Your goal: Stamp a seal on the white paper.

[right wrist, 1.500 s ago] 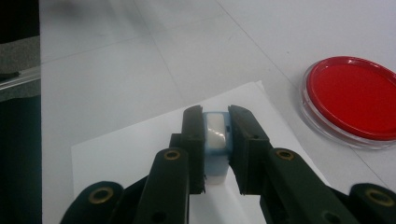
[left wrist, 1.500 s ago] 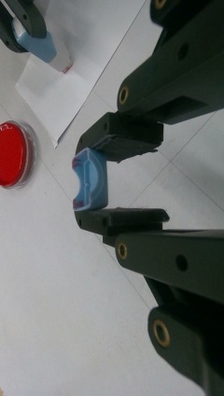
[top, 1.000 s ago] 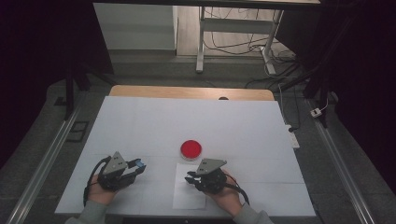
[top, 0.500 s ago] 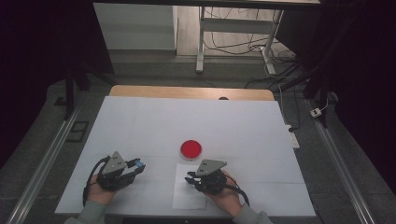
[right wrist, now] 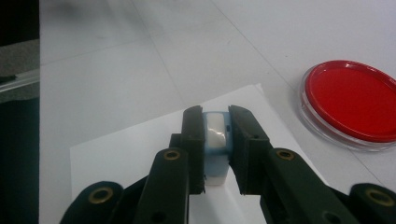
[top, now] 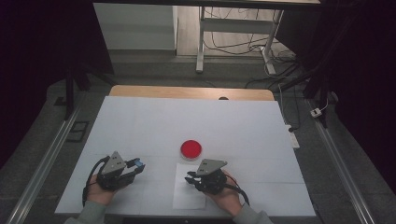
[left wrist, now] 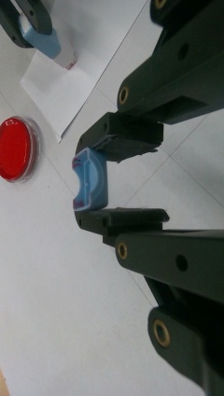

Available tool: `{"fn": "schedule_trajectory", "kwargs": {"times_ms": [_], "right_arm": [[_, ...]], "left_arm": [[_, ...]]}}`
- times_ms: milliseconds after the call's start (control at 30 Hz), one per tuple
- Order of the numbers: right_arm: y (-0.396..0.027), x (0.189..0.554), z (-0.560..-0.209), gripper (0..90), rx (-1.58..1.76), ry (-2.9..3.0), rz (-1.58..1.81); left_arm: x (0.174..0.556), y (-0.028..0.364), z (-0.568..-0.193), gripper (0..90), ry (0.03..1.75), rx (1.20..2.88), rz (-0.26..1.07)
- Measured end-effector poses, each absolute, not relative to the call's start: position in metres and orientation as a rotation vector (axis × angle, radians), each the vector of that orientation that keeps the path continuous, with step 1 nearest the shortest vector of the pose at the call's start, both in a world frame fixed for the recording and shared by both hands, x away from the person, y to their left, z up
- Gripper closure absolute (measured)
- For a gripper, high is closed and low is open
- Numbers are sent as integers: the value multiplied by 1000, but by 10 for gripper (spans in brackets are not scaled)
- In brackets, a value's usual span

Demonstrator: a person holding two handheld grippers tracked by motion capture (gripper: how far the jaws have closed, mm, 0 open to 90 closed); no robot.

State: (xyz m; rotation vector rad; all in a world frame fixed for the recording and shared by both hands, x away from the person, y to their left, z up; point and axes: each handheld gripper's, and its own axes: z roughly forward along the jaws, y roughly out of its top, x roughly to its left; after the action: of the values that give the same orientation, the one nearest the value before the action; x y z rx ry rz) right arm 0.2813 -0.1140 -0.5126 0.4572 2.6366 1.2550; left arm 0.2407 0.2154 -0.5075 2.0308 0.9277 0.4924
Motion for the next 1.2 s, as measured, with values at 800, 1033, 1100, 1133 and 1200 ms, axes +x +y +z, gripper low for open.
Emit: {"fn": "schedule_trajectory", "kwargs": {"times_ms": [800,1033,1100,1133,1200], "right_arm": [[-136,293,-493,756,598,2578,1488],[-141,295,-489,756,622,2559,1514],[-143,296,-488,756,626,2553,1511],[-143,296,-487,756,626,2552,1518],[-144,296,-486,756,634,2544,1521]], "left_arm": [[241,216,-508,654,928,2030,490],[241,215,-508,654,927,2032,487],[241,215,-508,654,927,2033,488],[241,215,-509,654,927,2033,486],[241,214,-509,654,925,2035,486]]}}
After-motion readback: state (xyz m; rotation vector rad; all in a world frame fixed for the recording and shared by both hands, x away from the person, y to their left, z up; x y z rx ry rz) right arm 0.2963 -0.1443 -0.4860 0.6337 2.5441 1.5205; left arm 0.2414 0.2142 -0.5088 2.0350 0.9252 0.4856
